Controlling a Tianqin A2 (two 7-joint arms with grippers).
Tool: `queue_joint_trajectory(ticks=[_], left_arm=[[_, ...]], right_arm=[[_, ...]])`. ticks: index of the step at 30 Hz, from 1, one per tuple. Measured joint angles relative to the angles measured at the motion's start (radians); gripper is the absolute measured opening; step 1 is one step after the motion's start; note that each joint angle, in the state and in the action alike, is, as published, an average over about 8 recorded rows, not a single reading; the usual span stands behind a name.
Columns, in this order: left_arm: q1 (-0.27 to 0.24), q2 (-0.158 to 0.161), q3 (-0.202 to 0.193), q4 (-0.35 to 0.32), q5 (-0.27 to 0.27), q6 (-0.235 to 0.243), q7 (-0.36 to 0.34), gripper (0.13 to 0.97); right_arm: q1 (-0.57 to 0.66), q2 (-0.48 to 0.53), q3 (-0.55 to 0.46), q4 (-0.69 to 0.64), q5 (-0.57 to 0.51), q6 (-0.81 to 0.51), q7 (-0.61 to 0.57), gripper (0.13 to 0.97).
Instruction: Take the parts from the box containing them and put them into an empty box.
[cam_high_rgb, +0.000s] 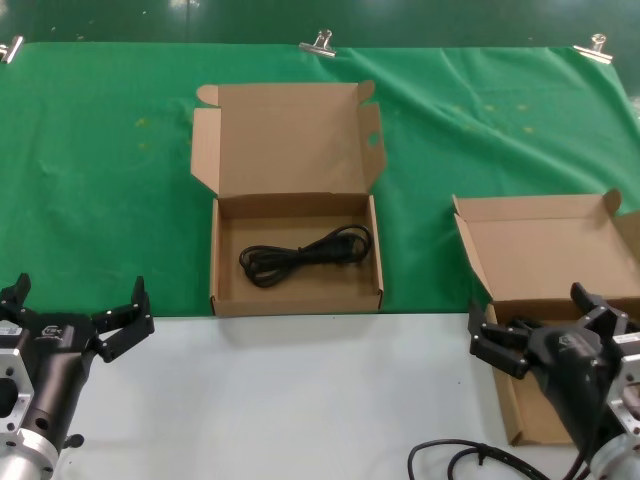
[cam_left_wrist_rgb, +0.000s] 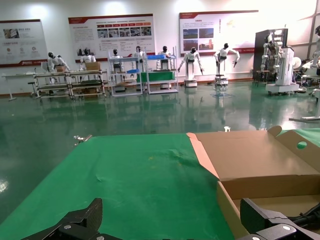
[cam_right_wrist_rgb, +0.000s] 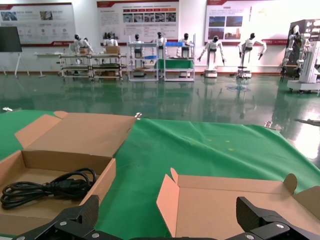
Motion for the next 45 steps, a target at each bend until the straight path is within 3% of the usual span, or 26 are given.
queue_joint_trajectory(ticks=[45], left_arm=[[0.0, 0.0, 0.0, 0.0, 0.0, 0.0, 0.0, 0.966]], right_arm=[[0.0, 0.0, 0.0, 0.0, 0.0, 0.0, 0.0, 0.966]])
